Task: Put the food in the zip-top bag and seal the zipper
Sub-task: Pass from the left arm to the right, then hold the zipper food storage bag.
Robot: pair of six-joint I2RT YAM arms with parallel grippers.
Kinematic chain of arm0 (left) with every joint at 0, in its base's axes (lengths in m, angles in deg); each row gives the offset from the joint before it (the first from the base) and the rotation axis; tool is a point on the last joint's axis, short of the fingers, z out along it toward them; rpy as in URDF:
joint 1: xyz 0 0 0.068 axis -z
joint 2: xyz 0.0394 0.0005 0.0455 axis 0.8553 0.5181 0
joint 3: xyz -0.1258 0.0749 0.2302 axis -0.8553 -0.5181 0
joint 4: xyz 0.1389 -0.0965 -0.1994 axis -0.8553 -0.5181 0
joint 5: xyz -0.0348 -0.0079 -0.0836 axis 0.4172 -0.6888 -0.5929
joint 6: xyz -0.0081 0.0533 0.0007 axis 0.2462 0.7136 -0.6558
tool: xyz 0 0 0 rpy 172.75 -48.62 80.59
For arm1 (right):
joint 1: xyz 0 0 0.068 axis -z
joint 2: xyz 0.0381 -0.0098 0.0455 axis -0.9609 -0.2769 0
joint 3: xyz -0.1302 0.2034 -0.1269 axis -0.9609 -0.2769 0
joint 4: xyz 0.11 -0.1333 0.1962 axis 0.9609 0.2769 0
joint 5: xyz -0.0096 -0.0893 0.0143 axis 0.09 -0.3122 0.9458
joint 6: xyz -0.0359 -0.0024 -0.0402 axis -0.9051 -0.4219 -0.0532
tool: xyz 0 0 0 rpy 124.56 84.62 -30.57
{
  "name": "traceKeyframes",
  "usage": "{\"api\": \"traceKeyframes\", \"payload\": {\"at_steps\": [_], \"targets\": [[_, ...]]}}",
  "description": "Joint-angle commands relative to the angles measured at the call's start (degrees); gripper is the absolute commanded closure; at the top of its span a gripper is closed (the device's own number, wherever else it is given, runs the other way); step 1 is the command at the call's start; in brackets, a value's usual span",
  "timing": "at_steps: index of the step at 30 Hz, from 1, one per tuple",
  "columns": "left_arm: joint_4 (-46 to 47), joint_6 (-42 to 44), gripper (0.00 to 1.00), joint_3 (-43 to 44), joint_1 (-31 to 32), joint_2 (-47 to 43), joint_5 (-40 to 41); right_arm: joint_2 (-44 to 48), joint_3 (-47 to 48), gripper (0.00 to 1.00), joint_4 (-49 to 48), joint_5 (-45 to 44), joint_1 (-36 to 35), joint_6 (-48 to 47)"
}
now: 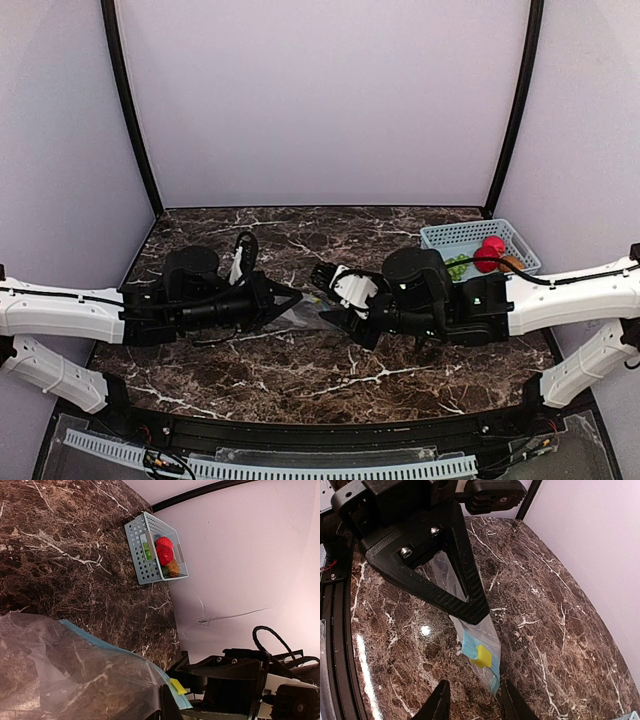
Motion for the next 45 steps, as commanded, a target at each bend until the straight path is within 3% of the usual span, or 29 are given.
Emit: {"api": "traceKeyframes", "payload": {"at_steps": [1,15,27,28,30,31,33,35,40,45], "targets": [[-1.28,0.28,0.99,1.41,0.20,0.11,-1.94,-1.70,2.99,0.69,-2.18,-0.66,-0.47,-3.29],[-1.24,0.31,0.99,1.86,0.24,0.38,-2.47,-5.13,4.86,0.80,-2.55,-1.24,-0.47,-6.22],[-2.67,1.26,0.99,1.76,0.18,-0.24,-1.96,-4.72,4.64,1.00,-3.87,-3.20,-0.47,-5.14],[-2.75,1.75,0.97,1.50,0.18,-0.50,-1.91,-4.40,4.69,1.00,-3.81,-2.93,-0.48,-4.63],[-2.85,3.41,0.80,1.14,0.20,-1.50,-1.71,-3.58,4.91,1.00,-3.01,-2.64,-0.39,-3.03],[-3.25,4.27,0.64,1.19,0.19,-2.01,-1.54,-3.18,5.11,1.00,-2.27,-2.30,-0.33,-2.04],[-6.09,8.30,0.43,1.98,0.20,-4.29,-0.35,-2.35,5.47,1.00,-0.31,-0.59,0.15,0.63],[-11.16,14.18,0.33,4.29,0.10,-7.01,1.73,-1.30,5.58,1.00,2.34,2.93,0.83,3.24],[-24.68,35.87,0.29,13.25,0.09,-11.58,1.02,1.15,6.41,1.00,6.73,15.64,3.87,9.43],[-33.24,54.60,0.30,20.54,0.13,-8.78,-12.72,1.99,8.61,1.00,10.25,25.60,5.78,14.08]]}}
